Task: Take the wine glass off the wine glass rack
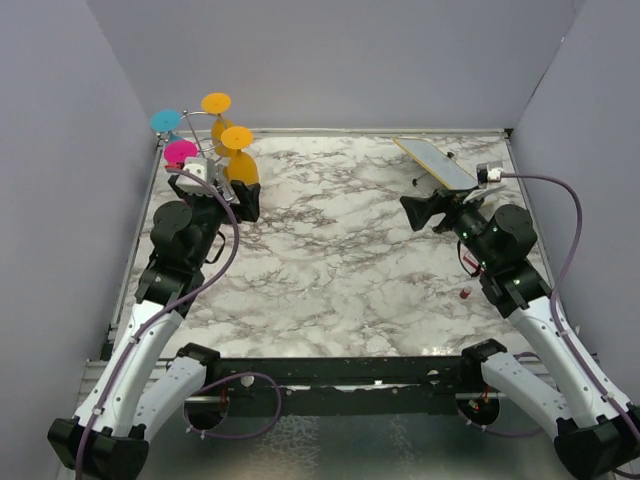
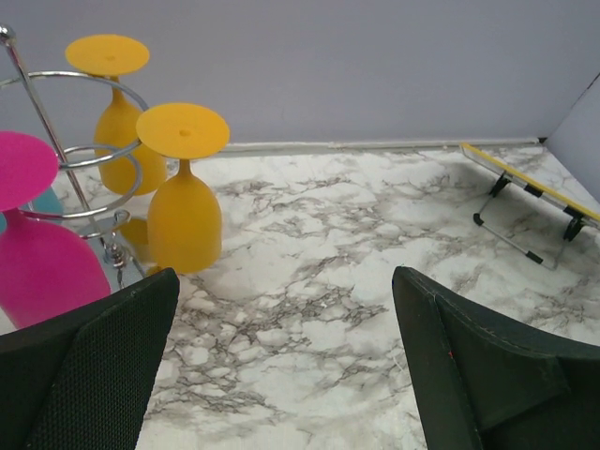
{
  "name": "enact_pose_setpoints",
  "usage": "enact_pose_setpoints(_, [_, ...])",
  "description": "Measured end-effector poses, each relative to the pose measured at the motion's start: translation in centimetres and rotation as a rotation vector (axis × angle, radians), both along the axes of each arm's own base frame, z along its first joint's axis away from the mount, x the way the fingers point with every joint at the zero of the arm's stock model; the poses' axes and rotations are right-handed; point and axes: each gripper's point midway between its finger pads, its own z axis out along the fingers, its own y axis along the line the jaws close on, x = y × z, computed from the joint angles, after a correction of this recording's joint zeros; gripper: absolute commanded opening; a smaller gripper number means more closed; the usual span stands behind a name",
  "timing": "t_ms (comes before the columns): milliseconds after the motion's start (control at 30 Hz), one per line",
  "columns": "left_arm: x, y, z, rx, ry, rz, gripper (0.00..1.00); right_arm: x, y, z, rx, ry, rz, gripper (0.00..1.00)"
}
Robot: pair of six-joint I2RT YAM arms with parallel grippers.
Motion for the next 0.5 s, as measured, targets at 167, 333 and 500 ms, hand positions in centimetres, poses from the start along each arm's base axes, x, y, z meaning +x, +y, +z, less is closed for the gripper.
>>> enact_pose_setpoints(167, [0.9,-0.5,-2.1,0.02,0.124,-0.002,0.99,-0.5,1.8,-0.8,0.047,0.051,0.107,0.99])
enact_pose_setpoints(333, [1.6,-1.0,-2.3,0.012,0.252,0.003,0.99,-1.5,3.2,-0.3,0.061,0.041,0.205,1.0])
enact_pose_setpoints(500, [1.6,-1.1,-1.7,0.001,0.315,0.008,0.99,-2.4,4.1,-0.2,0.055,0.033,0.278,1.0])
